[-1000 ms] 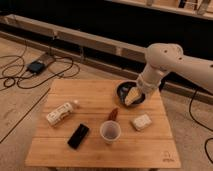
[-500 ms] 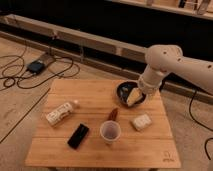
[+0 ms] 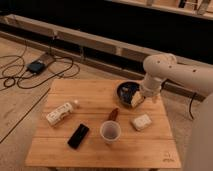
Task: Place the white sponge in the ceramic bowl
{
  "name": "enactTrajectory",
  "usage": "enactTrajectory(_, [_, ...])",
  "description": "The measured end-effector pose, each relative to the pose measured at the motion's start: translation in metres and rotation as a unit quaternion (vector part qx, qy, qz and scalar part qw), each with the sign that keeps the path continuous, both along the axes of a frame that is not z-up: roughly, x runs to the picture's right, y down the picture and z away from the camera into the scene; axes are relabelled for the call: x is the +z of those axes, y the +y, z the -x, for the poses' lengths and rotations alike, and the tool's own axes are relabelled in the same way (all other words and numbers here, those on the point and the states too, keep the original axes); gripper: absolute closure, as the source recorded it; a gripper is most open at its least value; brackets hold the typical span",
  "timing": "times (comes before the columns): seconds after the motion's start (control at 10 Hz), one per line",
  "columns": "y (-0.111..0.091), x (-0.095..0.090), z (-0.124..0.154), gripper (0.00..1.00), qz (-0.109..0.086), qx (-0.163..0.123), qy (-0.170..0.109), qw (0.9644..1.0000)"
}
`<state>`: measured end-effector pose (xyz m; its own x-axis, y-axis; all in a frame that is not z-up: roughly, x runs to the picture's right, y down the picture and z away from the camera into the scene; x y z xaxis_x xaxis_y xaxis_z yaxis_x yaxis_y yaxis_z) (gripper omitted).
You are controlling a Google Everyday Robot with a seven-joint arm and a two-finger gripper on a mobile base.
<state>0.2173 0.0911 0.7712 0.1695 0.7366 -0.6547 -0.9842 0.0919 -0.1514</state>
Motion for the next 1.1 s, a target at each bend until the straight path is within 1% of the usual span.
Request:
enactTrajectory(0.1, [0.009, 0.010, -0.011, 0.28, 0.000, 0.010, 0.026, 0.9996])
enactTrajectory(0.3, [0.024, 0.020, -0.026, 0.28, -0.003, 0.027, 0.068, 0.9973])
enactTrajectory(0.5, [0.050, 0.026, -0.038, 0.28, 0.002, 0.051, 0.118, 0.9917])
enactTrajectory(0.6, [0.062, 0.028, -0.039, 0.28, 0.007, 0.060, 0.131, 0.9895])
enactTrajectory(0.7, [0.073, 0.029, -0.038, 0.28, 0.013, 0.067, 0.141, 0.9877])
enactTrajectory(0.9, [0.090, 0.034, -0.031, 0.28, 0.023, 0.079, 0.148, 0.9855])
enactTrajectory(1.1, [0.098, 0.042, -0.021, 0.28, 0.029, 0.091, 0.149, 0.9842])
